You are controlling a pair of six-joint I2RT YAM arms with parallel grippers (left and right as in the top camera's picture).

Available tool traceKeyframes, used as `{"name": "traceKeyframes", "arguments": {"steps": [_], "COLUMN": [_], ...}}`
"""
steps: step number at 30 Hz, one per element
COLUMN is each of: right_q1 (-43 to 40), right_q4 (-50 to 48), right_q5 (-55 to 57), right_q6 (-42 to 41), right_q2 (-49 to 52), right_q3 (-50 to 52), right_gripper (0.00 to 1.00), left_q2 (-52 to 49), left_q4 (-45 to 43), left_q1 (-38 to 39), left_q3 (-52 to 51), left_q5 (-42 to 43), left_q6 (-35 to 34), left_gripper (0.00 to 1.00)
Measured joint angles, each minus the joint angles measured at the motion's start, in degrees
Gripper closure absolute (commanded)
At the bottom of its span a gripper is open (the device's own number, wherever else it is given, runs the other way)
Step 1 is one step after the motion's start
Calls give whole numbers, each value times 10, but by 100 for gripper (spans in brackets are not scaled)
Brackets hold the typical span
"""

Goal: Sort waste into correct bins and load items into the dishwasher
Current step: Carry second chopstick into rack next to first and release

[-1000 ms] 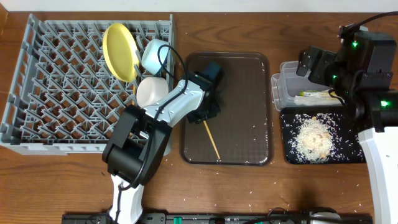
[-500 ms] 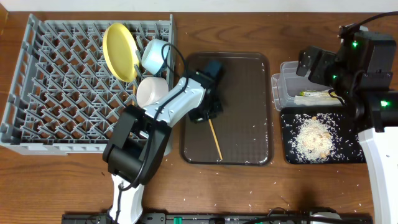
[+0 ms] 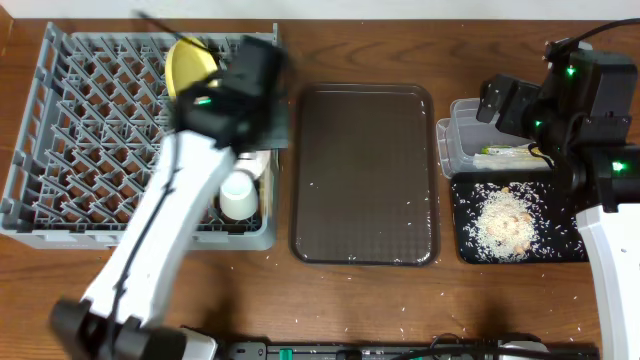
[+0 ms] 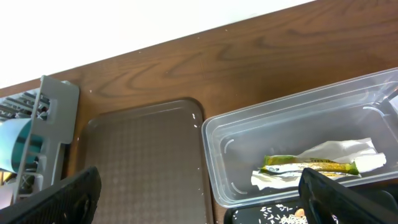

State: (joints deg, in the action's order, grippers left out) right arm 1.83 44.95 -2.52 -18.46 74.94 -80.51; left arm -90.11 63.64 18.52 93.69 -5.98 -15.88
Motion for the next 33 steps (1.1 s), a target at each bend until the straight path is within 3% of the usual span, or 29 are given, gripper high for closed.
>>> {"name": "traceKeyframes", "arguments": {"steps": [6,13,25,26,28,29,33], "right_q1": [0,0,0,0,0,0,0], "right_q4": [0,0,0,0,0,0,0], "right_q5": [0,0,0,0,0,0,0], "right_q6": [0,0,0,0,0,0,0], "right_q2": [0,0,0,0,0,0,0], "right_q3": [0,0,0,0,0,0,0], "right_gripper": [1,1,1,1,1,1,1], "left_q2": [3,-55,-136,-136,-136,-136,-136], "left_q4": [2,-23,-27,-28,-31,-32,-32], "left_q1": [-88,-162,-158,-156,-153,-153,-153], "left_q3": [-4,-26,-31,-31,-31,-31,-31], "left_q5": [-60,-80,-82,-82,-82,-82,-82], "left_q6": [96,151,177,177,184,183,185], "left_gripper": [93,93,92,87,63,58,51]}}
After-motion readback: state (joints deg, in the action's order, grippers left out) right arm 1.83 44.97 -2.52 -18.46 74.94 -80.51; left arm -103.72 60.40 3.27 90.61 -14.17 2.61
